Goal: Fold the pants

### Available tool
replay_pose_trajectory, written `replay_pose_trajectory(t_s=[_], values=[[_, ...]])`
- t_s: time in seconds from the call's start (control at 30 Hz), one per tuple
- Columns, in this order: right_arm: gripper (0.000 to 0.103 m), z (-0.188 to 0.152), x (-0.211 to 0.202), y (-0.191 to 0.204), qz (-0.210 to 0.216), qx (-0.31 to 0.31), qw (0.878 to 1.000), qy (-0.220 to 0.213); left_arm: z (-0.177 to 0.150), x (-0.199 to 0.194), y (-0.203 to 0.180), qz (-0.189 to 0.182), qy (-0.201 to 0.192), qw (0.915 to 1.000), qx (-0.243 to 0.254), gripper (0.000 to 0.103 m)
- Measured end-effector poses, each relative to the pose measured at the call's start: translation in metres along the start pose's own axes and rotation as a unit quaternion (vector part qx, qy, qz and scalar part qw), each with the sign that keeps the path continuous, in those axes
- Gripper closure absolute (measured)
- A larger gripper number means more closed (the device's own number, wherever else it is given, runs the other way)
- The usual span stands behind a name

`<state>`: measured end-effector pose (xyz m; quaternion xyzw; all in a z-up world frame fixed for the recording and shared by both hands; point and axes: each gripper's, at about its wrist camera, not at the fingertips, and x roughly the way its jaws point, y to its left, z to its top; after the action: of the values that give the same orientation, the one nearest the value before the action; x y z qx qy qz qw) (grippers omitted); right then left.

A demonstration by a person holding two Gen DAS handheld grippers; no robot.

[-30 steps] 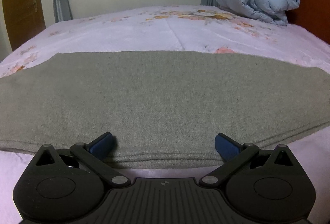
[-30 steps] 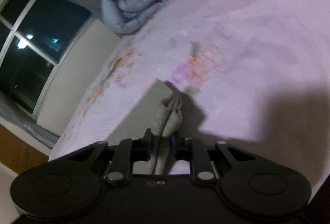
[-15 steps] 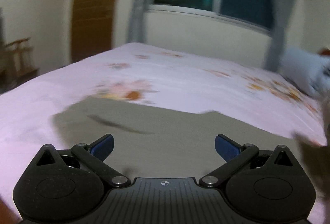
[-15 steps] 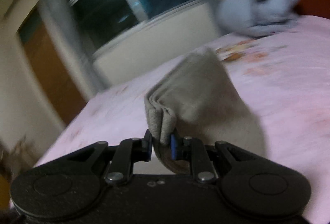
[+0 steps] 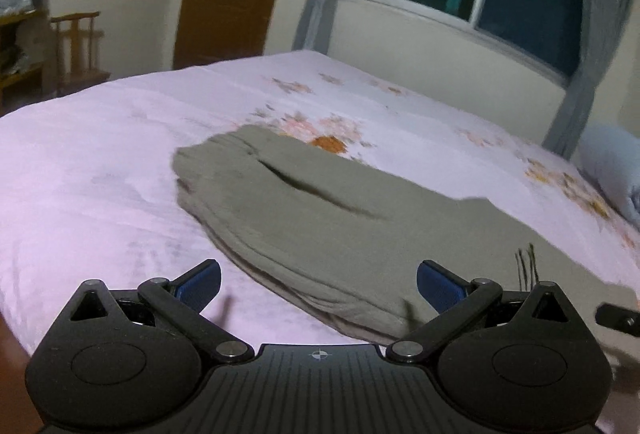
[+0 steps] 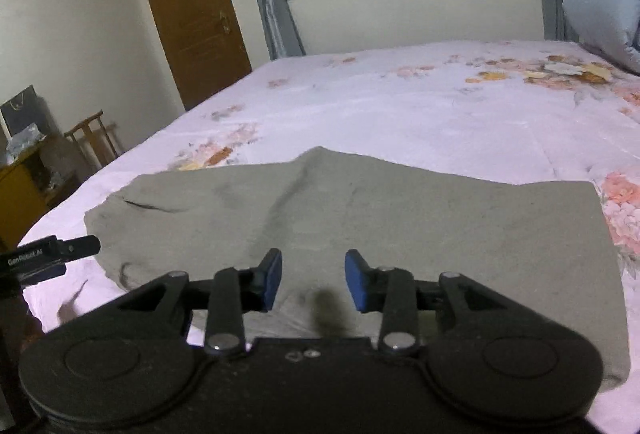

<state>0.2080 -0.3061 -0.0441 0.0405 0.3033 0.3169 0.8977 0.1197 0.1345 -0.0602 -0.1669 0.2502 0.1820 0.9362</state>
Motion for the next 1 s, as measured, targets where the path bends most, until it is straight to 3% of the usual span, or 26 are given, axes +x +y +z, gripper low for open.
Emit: replay_pose_trajectory(t_s=[0.13, 0.27, 0.43, 0.57, 0.63, 0.73, 0.9, 0.97, 1.0], values=[[0.074, -0.015, 0.013, 0.03, 0.017, -0.048, 0.998, 0.031, -0.001, 0.0, 0.007, 0.001, 0.006, 0.9998, -0.016, 0.0], [0.062, -0.023, 0.035, 0.054, -0.02, -0.112, 0.992, 0.048, 0.0, 0.005, 0.022, 0.027, 0.038, 0.9978, -0.048, 0.0], [0.072, -0.023, 0.041, 0.061, -0.04, -0.109, 0.992, 0.044, -0.002, 0.007, 0.02, 0.023, 0.069, 0.9973, -0.012, 0.0], [0.095, -0.016, 0.038, 0.058, -0.034, -0.08, 0.996, 0.03, -0.002, 0.005, 0.022, 0.012, 0.068, 0.9975, -0.01, 0.0], [0.095, -0.014, 0.033, 0.065, -0.033, -0.089, 0.995, 0.013, -0.002, 0.004, 0.026, 0.01, 0.071, 0.9972, -0.019, 0.0], [0.094, -0.022, 0.049, 0.062, -0.024, -0.08, 0.995, 0.052, -0.003, 0.007, 0.027, 0.007, 0.079, 0.9965, -0.027, 0.0], [0.094, -0.018, 0.039, 0.058, 0.001, -0.102, 0.993, 0.059, -0.004, 0.009, 0.022, 0.006, 0.084, 0.9964, -0.016, 0.0], [0.087, -0.015, 0.041, 0.054, 0.014, -0.098, 0.992, 0.073, -0.004, 0.01, 0.02, 0.004, 0.086, 0.9963, -0.011, 0.0], [0.083, -0.01, 0.036, 0.053, 0.019, -0.094, 0.994, 0.057, -0.004, 0.011, 0.02, 0.002, 0.086, 0.9962, -0.01, 0.0]])
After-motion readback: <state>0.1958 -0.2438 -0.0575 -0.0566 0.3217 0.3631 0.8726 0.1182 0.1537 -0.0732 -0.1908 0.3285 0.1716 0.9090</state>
